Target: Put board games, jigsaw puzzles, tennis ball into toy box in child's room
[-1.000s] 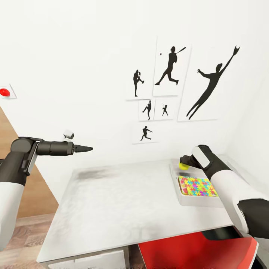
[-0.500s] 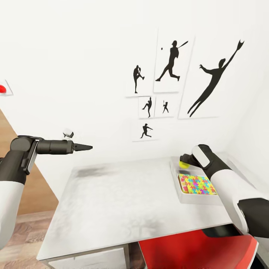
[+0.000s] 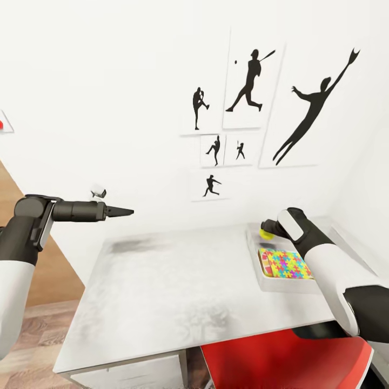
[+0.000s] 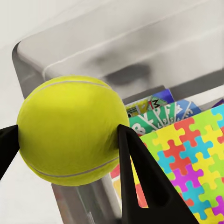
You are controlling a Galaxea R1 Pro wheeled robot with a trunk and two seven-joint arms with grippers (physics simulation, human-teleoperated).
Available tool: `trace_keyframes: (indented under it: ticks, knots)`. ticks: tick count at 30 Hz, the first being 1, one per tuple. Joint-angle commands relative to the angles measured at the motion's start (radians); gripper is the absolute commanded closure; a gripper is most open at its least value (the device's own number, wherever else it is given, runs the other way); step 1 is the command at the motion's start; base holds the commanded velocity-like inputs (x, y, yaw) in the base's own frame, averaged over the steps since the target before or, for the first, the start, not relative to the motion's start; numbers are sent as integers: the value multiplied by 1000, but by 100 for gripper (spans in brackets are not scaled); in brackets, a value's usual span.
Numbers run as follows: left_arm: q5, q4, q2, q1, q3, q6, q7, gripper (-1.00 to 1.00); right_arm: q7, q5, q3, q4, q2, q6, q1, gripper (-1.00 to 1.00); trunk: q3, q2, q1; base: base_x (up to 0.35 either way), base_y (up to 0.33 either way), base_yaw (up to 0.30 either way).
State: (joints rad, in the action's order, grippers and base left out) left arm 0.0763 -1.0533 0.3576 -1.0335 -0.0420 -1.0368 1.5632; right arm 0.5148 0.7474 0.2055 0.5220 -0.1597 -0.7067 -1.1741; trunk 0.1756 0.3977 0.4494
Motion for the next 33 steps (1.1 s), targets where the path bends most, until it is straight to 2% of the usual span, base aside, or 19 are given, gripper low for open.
trace_keyframes:
  ticks: [1,13,33]
  knots:
    - [8,-1,0,-1,-1,-10,8,-100,8,13,8,2,-1,-1,-2,100,4,2,1,0,0,0]
    - [8,-2,0,-3,-7,-10,8,-100,8,13,8,39,0,0,-29,100,23,2,1,0,0,0]
    - [9,-2,0,-12,-7,-10,8,-100,8,13,9,43,-1,0,-52,100,56,2,1,0,0,0]
